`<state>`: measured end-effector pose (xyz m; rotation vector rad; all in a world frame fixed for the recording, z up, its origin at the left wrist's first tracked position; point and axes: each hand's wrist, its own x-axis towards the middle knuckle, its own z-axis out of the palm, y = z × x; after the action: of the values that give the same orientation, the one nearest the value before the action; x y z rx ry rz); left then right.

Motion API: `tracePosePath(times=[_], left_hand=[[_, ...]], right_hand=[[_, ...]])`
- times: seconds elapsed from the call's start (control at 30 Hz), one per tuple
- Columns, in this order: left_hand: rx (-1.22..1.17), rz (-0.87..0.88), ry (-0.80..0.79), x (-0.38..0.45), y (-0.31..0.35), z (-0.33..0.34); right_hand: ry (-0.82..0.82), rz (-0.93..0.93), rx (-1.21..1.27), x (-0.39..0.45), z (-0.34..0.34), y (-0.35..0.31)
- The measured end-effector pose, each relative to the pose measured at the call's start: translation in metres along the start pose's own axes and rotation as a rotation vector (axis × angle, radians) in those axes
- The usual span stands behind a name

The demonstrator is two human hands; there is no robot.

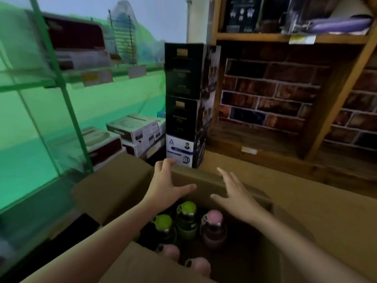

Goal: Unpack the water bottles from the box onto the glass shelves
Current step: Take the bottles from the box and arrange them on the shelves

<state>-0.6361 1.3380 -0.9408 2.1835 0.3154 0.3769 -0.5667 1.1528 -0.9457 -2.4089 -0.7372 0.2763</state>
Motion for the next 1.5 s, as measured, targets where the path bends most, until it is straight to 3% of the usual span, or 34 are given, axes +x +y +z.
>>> tracePosePath(times=[0.2,0.5,0.77,1.07,1.37,1.5], left_hand=[[0.008,-0.132,-0.177,-0.001,-0.036,0.048],[0.055,-0.144,-0.332,0.01,-0.062,0.078],[0.099,-0.197,-0.351,0.009,-0.06,0.081],[0.148,-0.133,-0.259,0.002,-0.029,0.011],[-0.118,-0.018,0.037,-0.055,-0.004,-0.118],[-0.117,0.096,0.202,-0.099,0.018,-0.189]], right_hand=[[-0.141,0.116,-0.063,0.014,0.039,0.058],[-0.376,0.173,-0.238,0.061,0.098,0.102],[-0.335,0.084,-0.303,0.069,0.095,0.093],[-0.24,-0.193,-0.233,0.056,0.018,-0.03],[-0.033,-0.467,-0.071,0.003,-0.014,-0.196],[0.018,-0.618,0.03,-0.031,-0.016,-0.277]])
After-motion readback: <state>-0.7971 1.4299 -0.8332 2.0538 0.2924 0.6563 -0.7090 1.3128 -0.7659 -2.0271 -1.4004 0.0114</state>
